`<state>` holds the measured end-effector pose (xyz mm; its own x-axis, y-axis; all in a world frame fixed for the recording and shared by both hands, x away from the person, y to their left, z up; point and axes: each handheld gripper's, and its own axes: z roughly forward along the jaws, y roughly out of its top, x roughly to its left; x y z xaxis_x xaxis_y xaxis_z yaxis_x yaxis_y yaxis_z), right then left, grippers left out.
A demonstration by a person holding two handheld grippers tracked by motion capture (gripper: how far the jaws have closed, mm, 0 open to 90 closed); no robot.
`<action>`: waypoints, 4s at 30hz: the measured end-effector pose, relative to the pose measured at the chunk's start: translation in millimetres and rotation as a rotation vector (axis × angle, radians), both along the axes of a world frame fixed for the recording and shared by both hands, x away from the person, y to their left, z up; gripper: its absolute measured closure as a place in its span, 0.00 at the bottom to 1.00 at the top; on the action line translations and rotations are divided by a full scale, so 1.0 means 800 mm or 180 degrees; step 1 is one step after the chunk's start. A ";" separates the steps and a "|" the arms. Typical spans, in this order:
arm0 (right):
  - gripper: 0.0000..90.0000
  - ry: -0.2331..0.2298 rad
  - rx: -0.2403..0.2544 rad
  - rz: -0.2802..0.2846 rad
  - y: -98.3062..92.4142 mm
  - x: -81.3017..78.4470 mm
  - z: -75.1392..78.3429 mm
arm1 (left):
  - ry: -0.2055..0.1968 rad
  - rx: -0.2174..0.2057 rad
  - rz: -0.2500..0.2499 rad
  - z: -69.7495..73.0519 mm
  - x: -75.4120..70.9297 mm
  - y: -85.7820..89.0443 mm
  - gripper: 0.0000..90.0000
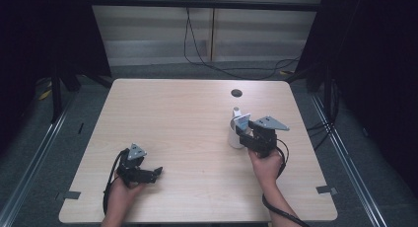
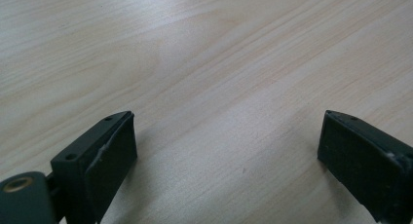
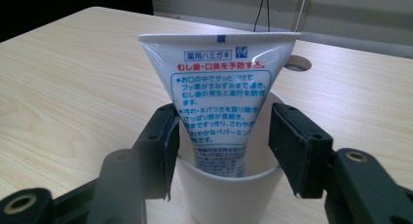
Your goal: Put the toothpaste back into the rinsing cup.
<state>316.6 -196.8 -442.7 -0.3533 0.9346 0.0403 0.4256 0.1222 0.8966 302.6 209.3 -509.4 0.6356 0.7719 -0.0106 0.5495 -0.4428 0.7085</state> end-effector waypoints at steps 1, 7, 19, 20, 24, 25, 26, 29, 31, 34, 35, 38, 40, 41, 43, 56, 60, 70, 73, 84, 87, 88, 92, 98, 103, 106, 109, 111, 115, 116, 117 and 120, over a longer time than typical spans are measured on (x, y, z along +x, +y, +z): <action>0.49 0.0003 0.0005 -0.0006 0.000 0.000 0.000 | 0.0000 -0.0001 0.0001 0.000 0.000 0.000 0.08; 0.42 0.0037 0.0042 0.0069 -0.005 0.000 0.002 | 0.0000 -0.0001 0.0001 0.000 0.000 0.000 0.08; 0.28 0.0116 0.0125 0.0236 -0.011 0.000 0.004 | 0.0000 0.0000 -0.0001 0.000 0.000 0.000 0.08; 0.27 0.0114 0.0103 0.0239 -0.011 0.000 0.005 | 0.0000 0.0000 0.0000 0.000 0.000 0.000 0.08; 0.23 0.0144 0.0101 0.0254 -0.011 0.000 0.007 | -0.0003 0.0003 0.0000 0.000 0.000 0.000 0.08; 0.22 0.0174 0.0079 0.0254 -0.011 0.000 0.007 | -0.0001 -0.0001 -0.0003 0.000 0.000 0.000 0.08; 0.21 0.0183 0.0041 0.0240 -0.011 0.000 0.007 | -0.0003 0.0004 0.0000 0.000 0.000 0.000 0.08; 0.18 0.0212 -0.0019 0.0273 -0.011 -0.001 0.006 | 0.0000 -0.0001 0.0001 0.000 0.000 0.000 0.08; 0.17 0.0211 -0.0053 0.0289 -0.011 -0.002 0.006 | -0.0007 0.0011 -0.0012 0.000 0.000 0.000 0.08; 0.16 0.0226 -0.0037 0.0295 -0.013 -0.004 0.007 | 0.0003 0.0001 0.0002 0.000 0.000 0.000 0.08; 0.16 0.0224 -0.0040 0.0299 -0.013 -0.004 0.007 | -0.0008 0.0011 -0.0006 0.000 0.000 0.000 0.08; 0.15 0.0234 -0.0048 0.0303 -0.015 -0.006 0.008 | -0.0001 -0.0008 -0.0001 0.000 0.000 0.000 0.08; 0.15 0.0230 -0.0069 0.0299 -0.016 -0.008 0.009 | -0.0006 0.0011 -0.0007 0.000 0.000 0.000 0.08; 0.15 0.0230 -0.0068 0.0297 -0.017 -0.009 0.010 | -0.0007 0.0011 -0.0006 0.000 0.000 0.000 0.08; 0.15 0.0223 -0.0086 0.0303 -0.019 -0.011 0.011 | 0.0000 -0.0002 0.0001 0.000 0.000 0.000 0.08; 0.16 0.0261 -0.0105 0.0347 -0.030 -0.022 0.012 | -0.0005 0.0001 0.0003 0.000 0.000 0.000 0.08; 0.15 0.0267 -0.0124 0.0378 -0.033 -0.027 0.012 | 0.0001 -0.0004 -0.0003 0.000 0.000 0.000 0.08; 0.16 0.0282 -0.0148 0.0406 -0.042 -0.037 0.005 | 0.0000 -0.0001 0.0002 0.000 0.000 0.000 0.08; 0.16 0.0293 -0.0131 0.0414 -0.044 -0.041 0.003 | 0.0001 -0.0004 -0.0003 0.000 0.000 0.000 0.08; 0.16 0.0347 -0.0188 0.0446 -0.056 -0.052 -0.010 | 0.0001 -0.0008 -0.0001 0.000 0.000 0.000 0.08; 0.16 0.0378 -0.0188 0.0437 -0.060 -0.055 -0.014 | 0.0000 -0.0001 0.0003 0.000 0.000 0.000 0.08; 0.16 0.0379 -0.0201 0.0433 -0.061 -0.056 -0.015 | -0.0001 -0.0007 0.0001 0.000 0.000 0.000 0.08; 0.16 0.0380 -0.0195 0.0428 -0.067 -0.060 -0.018 | -0.0007 0.0016 -0.0006 0.000 0.000 0.000 0.08; 0.16 0.0410 -0.0195 0.0405 -0.077 -0.068 -0.025 | 0.0001 0.0001 0.0003 0.000 0.000 0.000 0.08; 0.16 0.0478 -0.0180 0.0393 -0.082 -0.074 -0.034 | 0.0000 0.0001 0.0003 0.000 0.000 0.000 0.08; 0.16 0.0528 -0.0222 0.0377 -0.086 -0.078 -0.042 | -0.0001 -0.0001 0.0002 0.000 0.000 0.000 0.08; 0.16 0.0552 -0.0200 0.0352 -0.091 -0.080 -0.047 | 0.0001 0.0001 0.0003 0.000 0.000 0.000 0.08; 0.16 0.0555 -0.0206 0.0339 -0.093 -0.082 -0.049 | -0.0001 0.0000 0.0001 0.000 0.000 0.000 0.08; 0.16 0.0572 -0.0225 0.0334 -0.096 -0.085 -0.053 | 0.0000 0.0000 0.0002 0.000 0.000 0.000 0.08; 0.16 0.0582 -0.0220 0.0324 -0.097 -0.085 -0.053 | 0.0000 -0.0002 0.0003 0.000 0.000 0.000 0.08; 0.16 0.0597 -0.0227 0.0323 -0.097 -0.086 -0.054 | -0.0001 -0.0001 0.0003 0.000 0.000 0.000 0.08; 0.16 0.0624 -0.0260 0.0345 -0.099 -0.087 -0.059 | 0.0003 0.0003 0.0003 0.000 0.000 0.000 0.08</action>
